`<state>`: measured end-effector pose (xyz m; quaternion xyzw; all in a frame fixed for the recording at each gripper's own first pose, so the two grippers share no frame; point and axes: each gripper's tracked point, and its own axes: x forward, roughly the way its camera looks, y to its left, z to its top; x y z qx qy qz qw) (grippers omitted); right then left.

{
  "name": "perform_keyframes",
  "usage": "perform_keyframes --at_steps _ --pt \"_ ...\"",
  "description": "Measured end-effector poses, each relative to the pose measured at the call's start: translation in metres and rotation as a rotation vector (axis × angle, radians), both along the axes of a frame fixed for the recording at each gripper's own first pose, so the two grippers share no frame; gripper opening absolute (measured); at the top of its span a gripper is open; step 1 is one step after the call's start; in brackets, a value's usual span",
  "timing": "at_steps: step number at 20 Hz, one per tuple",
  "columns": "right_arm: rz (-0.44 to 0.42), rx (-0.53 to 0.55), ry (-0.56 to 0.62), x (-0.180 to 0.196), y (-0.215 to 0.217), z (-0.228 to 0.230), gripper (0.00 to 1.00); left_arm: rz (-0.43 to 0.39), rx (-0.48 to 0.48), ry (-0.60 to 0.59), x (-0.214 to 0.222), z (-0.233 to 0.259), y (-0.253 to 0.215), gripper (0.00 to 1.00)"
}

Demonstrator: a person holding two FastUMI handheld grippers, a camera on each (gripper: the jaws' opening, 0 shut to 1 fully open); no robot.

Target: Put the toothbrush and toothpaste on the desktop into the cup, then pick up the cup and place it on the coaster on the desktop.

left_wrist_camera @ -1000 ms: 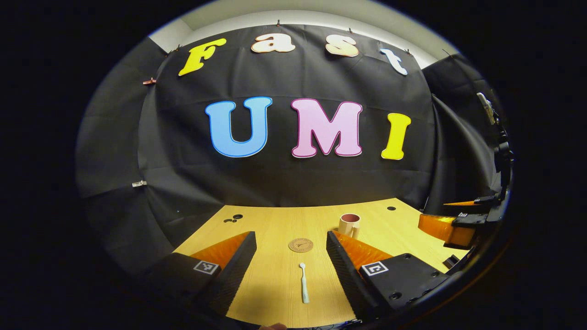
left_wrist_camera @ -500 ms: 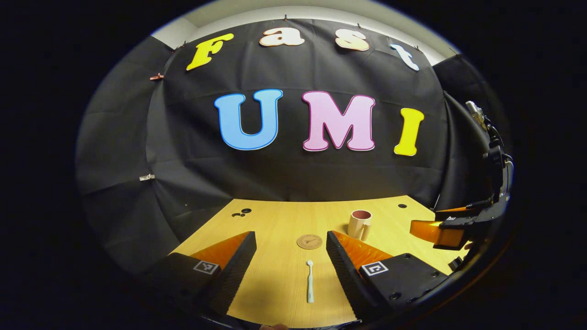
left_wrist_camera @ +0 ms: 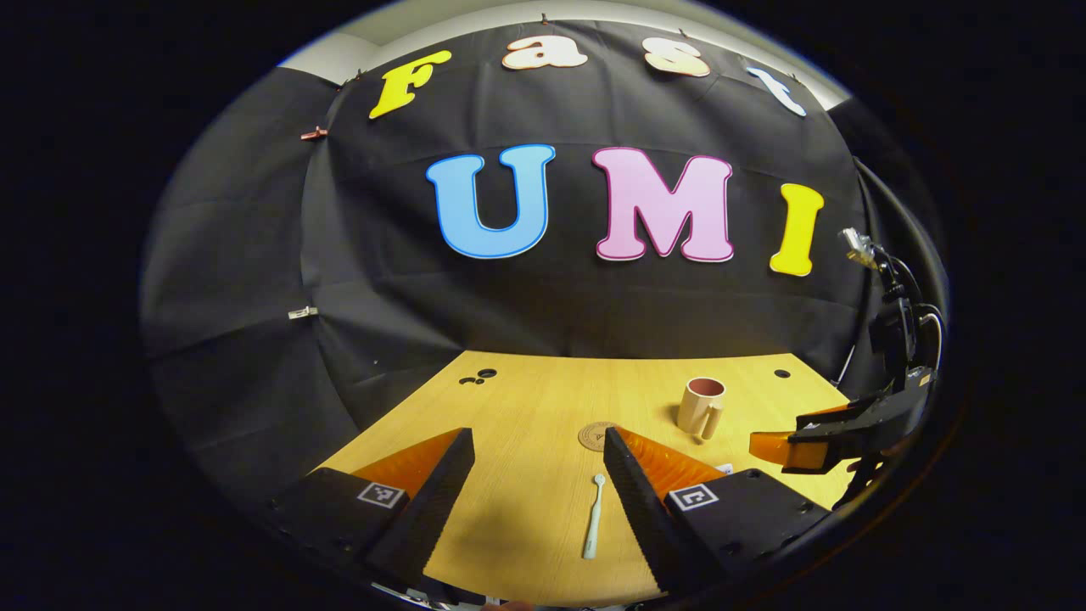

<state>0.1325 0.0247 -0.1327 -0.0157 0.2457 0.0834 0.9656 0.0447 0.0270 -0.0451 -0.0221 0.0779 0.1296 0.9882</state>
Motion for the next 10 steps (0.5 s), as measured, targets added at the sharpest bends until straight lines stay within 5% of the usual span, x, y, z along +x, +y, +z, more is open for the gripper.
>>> perform_keyframes --at_steps 10 --pt "0.045 -0.072 0.282 0.032 0.001 -0.087 0.99 0.136 0.019 0.094 0.001 -0.025 0.017 0.99"
